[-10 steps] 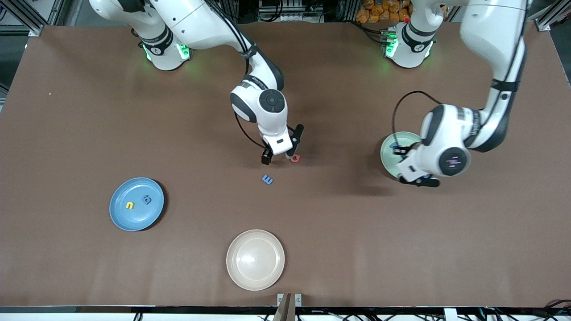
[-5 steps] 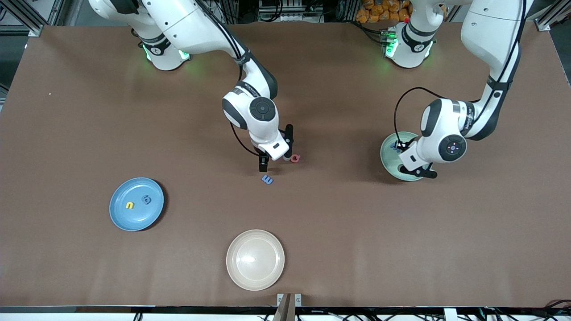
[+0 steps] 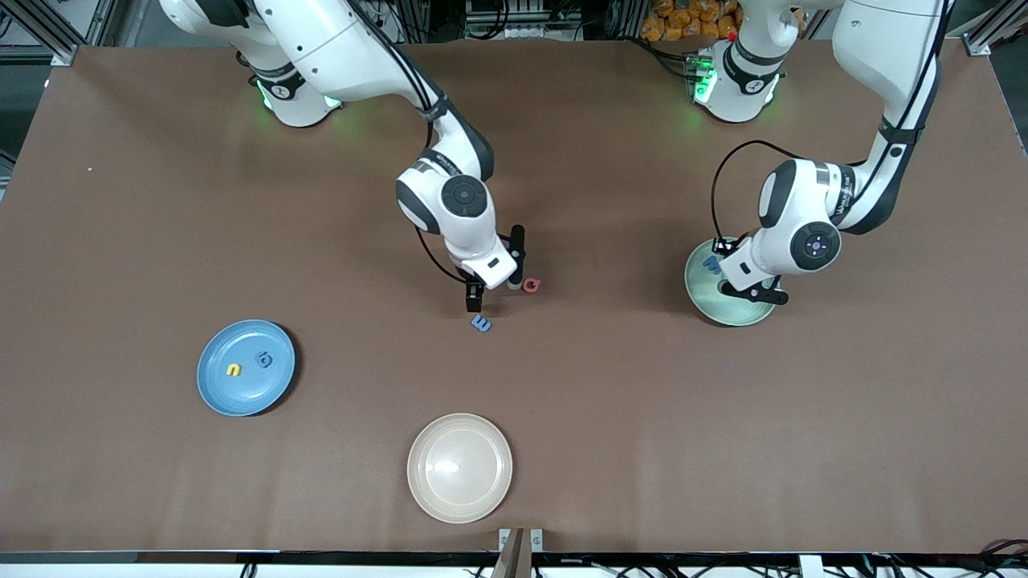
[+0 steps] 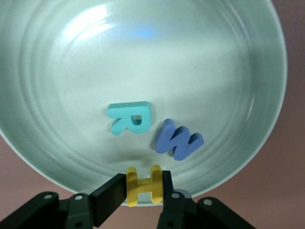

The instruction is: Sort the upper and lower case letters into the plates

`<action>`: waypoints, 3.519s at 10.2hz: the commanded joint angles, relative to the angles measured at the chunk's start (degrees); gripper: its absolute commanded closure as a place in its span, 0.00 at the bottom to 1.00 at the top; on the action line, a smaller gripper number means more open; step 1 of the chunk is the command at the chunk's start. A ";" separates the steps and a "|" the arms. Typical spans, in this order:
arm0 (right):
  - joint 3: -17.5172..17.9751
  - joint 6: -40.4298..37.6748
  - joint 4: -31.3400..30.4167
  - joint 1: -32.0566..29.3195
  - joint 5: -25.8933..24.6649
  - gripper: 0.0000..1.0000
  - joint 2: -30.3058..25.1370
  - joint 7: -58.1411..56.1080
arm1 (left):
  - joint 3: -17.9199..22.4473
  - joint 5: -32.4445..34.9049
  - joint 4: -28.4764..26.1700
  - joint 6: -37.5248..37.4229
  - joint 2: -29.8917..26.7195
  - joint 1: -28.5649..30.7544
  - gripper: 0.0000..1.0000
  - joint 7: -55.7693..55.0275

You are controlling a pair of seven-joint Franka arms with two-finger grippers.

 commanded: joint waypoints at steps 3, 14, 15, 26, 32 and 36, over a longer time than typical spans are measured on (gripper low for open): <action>0.75 0.66 -1.47 -0.26 0.71 0.00 -0.38 0.28 | -0.03 1.85 -2.62 4.75 -0.02 3.81 0.62 5.84; 1.63 -0.92 -1.38 0.79 1.07 1.00 -0.90 1.43 | -1.79 1.06 9.42 -8.25 -0.63 -1.36 0.00 -6.69; 1.63 -0.92 -1.47 0.79 1.07 1.00 -1.08 1.34 | -2.58 0.88 10.29 -8.42 -0.81 -1.28 0.00 -7.67; -6.85 -7.06 0.29 -19.76 0.54 1.00 -9.69 4.68 | -12.34 0.00 30.31 -4.05 9.28 -12.61 0.00 -28.07; -9.00 -10.94 0.03 -33.04 1.25 0.60 -8.11 10.04 | -11.81 11.83 34.64 5.79 17.80 -21.13 0.00 -38.35; -9.00 -11.29 -0.15 -34.80 1.16 0.00 -8.11 10.13 | -11.64 14.24 39.57 11.59 23.96 -24.04 0.00 -40.46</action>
